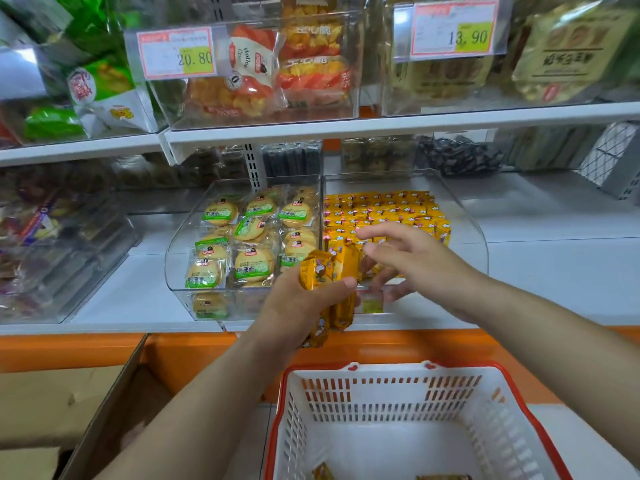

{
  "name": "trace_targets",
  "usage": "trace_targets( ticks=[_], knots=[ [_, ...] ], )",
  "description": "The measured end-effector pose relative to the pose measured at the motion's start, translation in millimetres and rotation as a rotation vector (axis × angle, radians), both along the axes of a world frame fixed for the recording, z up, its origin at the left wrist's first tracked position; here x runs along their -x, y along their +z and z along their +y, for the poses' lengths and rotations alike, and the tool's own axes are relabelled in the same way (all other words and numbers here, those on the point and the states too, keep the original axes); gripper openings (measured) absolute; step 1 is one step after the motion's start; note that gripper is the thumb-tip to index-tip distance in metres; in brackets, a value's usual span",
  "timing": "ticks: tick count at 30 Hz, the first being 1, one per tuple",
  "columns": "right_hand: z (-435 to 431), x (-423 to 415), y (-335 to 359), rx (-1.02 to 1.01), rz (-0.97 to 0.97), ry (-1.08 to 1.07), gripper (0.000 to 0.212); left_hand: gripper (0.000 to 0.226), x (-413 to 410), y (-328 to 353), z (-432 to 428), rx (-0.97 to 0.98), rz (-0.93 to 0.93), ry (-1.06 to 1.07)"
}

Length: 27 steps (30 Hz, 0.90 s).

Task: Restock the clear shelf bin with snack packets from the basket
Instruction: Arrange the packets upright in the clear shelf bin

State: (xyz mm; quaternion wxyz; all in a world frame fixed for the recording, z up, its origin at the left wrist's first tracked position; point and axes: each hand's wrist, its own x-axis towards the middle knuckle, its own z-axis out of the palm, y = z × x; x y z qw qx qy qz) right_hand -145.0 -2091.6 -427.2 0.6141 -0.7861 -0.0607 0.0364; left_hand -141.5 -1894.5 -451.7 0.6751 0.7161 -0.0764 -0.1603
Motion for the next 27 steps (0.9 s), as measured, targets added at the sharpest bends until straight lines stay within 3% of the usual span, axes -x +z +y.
trace_targets(
  ticks=[5, 9, 12, 16, 21, 27],
  knots=[
    [1.6, 11.9, 2.1, 0.038, 0.007, 0.004, 0.028, 0.013, 14.5, -0.9, -16.1, 0.046, -0.022, -0.077],
    [-17.2, 10.8, -0.7, -0.209, 0.1, -0.078, 0.015, 0.02, 14.4, 0.4, -15.3, 0.097, 0.049, -0.018],
    [-26.9, 10.0, -6.4, -0.333, 0.128, -0.142, 0.019, 0.017, 11.6, 1.8, -11.4, 0.1, 0.065, 0.046],
    [-25.9, 13.8, -12.1, -0.252, 0.156, 0.031, 0.026, 0.028, 6.2, 1.4, -9.5, 0.137, 0.04, 0.129],
    [-9.5, 18.6, -17.0, -0.181, 0.236, 0.186, 0.022, 0.016, 2.6, 0.5, -8.7, 0.124, -0.005, 0.121],
    [-17.8, 15.1, -14.0, -0.247, 0.245, 0.236, 0.044, 0.04, -3.2, 2.5, -0.3, 0.108, 0.091, 0.126]
  ],
)
